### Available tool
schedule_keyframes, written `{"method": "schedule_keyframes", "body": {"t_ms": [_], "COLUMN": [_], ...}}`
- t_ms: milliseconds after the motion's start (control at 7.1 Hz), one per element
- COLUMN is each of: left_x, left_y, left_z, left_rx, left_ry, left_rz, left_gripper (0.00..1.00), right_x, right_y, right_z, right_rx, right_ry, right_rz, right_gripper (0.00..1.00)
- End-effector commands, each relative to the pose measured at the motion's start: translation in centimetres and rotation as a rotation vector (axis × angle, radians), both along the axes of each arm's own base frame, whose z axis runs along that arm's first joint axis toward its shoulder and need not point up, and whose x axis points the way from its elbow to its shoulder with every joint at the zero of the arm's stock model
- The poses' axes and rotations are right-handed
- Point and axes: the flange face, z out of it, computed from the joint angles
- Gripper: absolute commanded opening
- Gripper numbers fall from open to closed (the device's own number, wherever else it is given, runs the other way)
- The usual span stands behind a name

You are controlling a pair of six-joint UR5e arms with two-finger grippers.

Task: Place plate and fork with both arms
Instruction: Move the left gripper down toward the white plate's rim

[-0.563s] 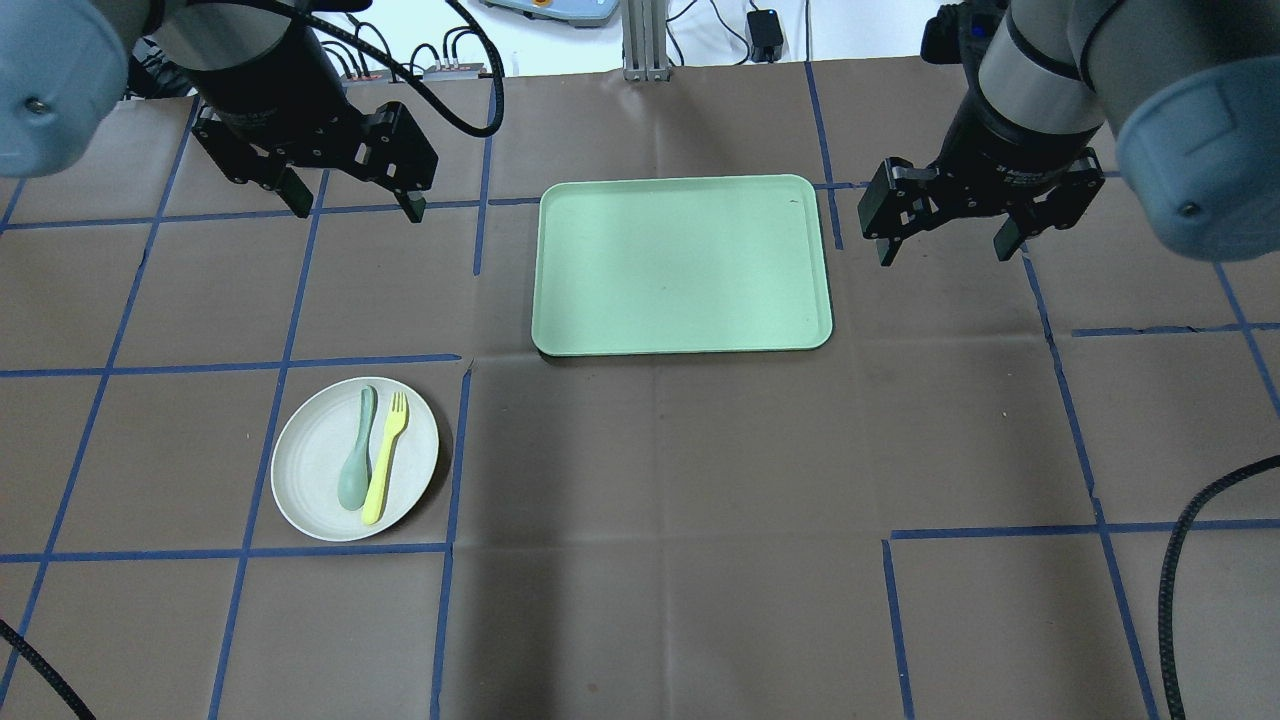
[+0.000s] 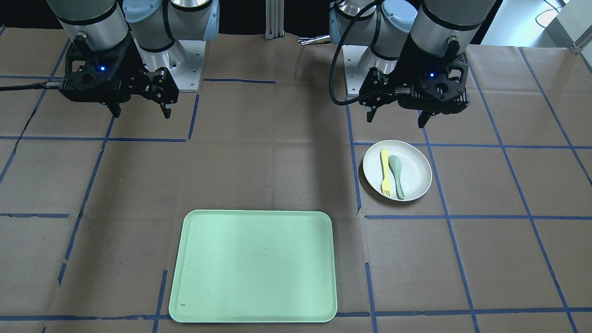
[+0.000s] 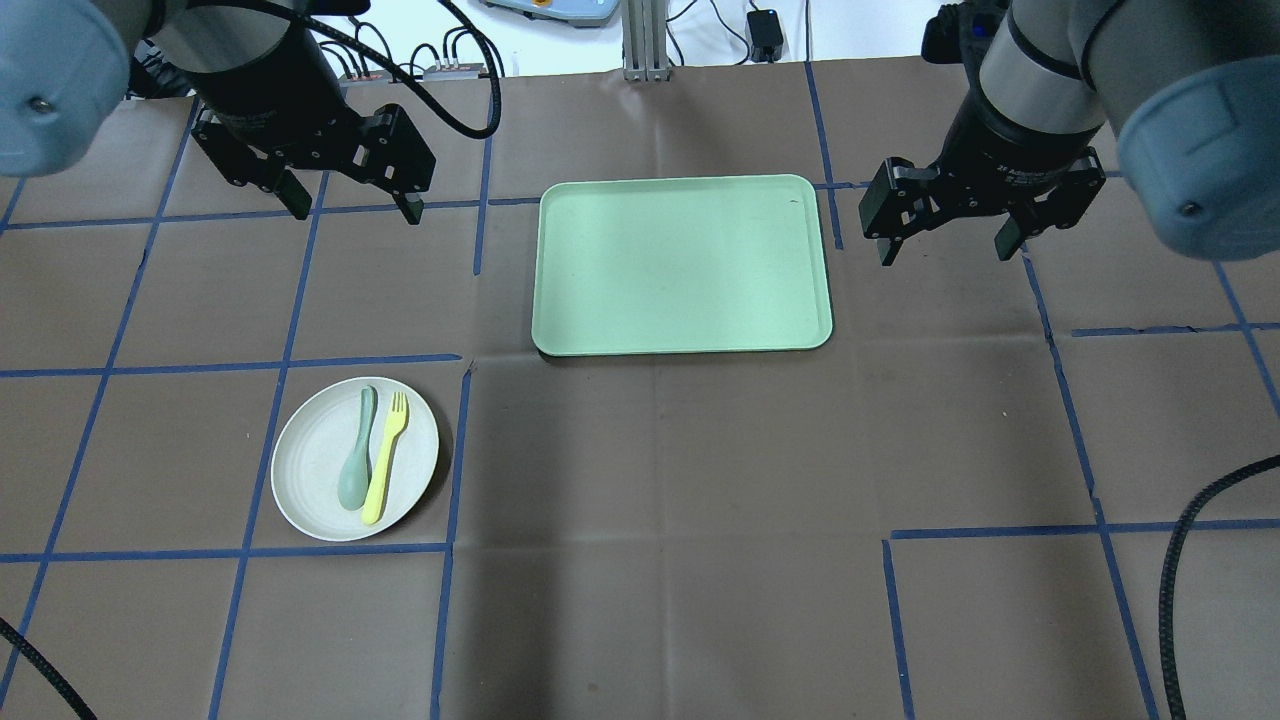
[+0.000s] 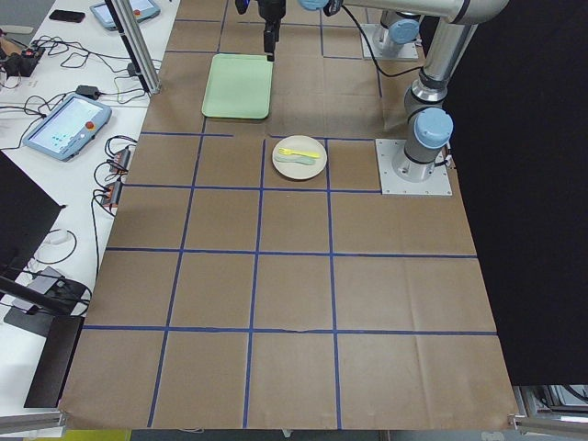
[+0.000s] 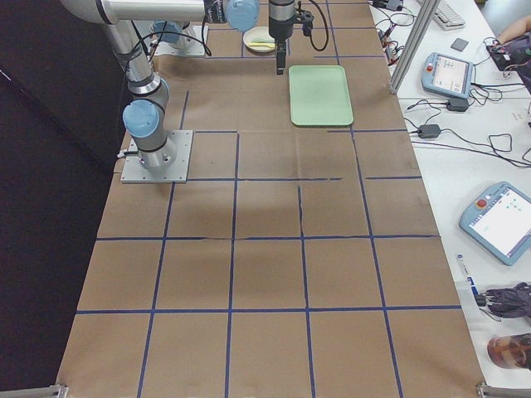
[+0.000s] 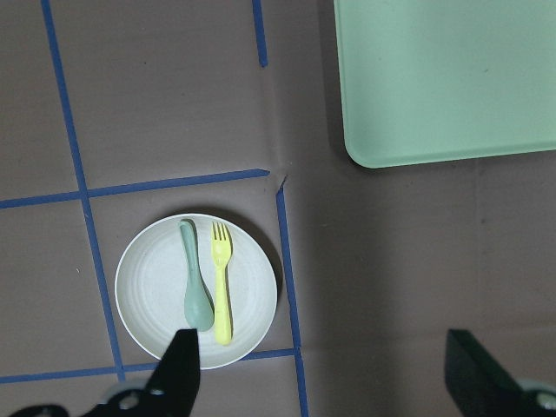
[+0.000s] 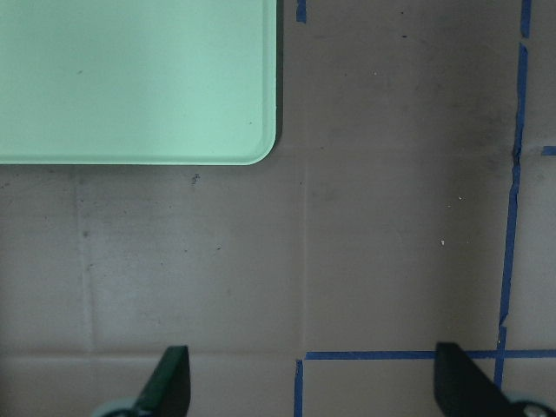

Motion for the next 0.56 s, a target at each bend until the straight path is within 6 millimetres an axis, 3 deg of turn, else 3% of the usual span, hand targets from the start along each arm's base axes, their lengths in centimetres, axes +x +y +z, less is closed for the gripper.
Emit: {"method": "schedule_keyframes", "body": {"t_ms": [0,282,423], "left_x": [0.1,0.4,0.6], "left_y": [0.0,1.0,1.8], "left_z": [-0.2,-2.5,-2.4], "left_rx": [0.007,0.045,0.032], "left_ry": [-0.006,-0.010,-0.010], "left_rz": [-0.004,-0.024,-0.071], "left_gripper": [1.00,1.00,1.00], "right_x": [-0.1,-0.1,-0.1], "right_y": [0.0,0.0,0.0], "right_z": [0.0,0.0,0.0], "right_rx": [0.000,0.000,0.000], "right_ry": [0.001,0.001,0.001], "right_rz": [0.003,0.002,0.003], "right_gripper": [1.00,1.00,1.00]}}
